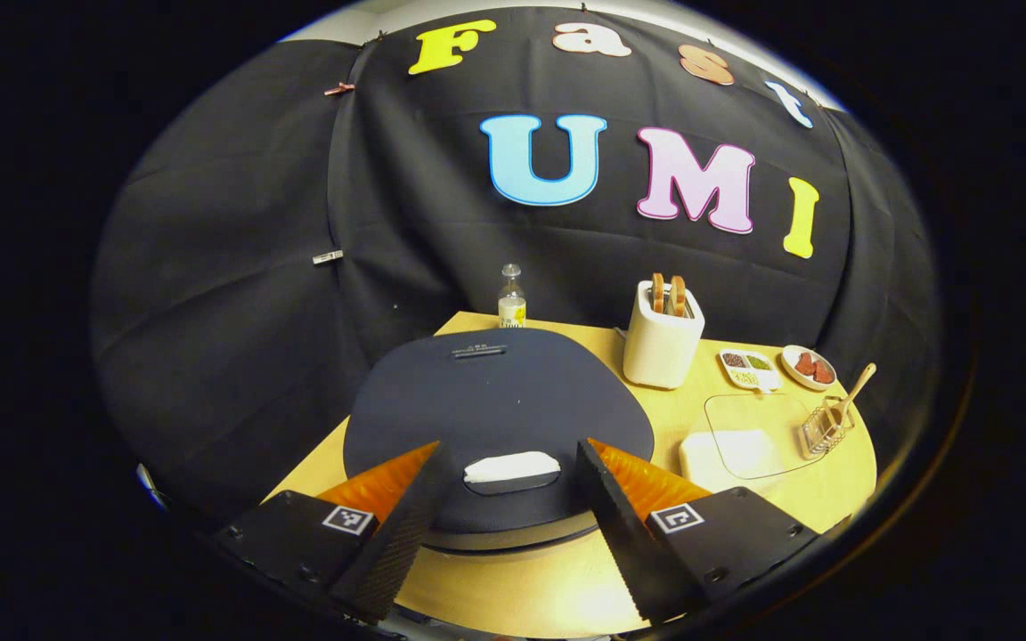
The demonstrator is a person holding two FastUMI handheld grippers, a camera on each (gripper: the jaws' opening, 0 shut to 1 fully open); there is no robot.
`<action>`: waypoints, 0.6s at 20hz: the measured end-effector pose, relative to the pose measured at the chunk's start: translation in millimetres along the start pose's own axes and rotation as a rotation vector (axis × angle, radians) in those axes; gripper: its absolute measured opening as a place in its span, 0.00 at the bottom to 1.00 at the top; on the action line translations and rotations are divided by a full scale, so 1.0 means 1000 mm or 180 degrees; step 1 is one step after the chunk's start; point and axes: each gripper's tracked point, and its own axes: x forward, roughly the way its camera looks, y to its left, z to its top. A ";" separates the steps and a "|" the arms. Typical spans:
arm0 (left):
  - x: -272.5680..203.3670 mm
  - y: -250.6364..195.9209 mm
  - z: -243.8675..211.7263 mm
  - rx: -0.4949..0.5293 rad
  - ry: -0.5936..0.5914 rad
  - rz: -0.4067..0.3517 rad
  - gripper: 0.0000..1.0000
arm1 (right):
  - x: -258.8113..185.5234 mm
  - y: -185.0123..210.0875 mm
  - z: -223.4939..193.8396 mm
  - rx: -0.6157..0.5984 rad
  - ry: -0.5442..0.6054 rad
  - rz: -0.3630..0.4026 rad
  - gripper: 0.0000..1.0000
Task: Close the left gripper, press the button to open the rice cooker; take a wooden spoon from the chopstick holder with the right hand, scoop a spoonful of rice and pour it into the rice cooker, then put the wooden spoon back into the chopstick holder.
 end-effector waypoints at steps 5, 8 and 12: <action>0.001 0.002 0.001 0.0033 -0.0148 0.0038 0.98 | -0.003 -0.015 -0.005 0.0113 0.0070 -0.0103 0.98; 0.005 0.001 0.000 0.0043 -0.0212 0.0035 0.98 | -0.004 -0.018 -0.012 0.0083 0.0126 -0.0123 0.98; 0.008 -0.001 -0.006 0.0095 -0.0176 -0.0050 0.98 | -0.002 -0.018 -0.016 0.0038 0.0161 -0.0117 0.98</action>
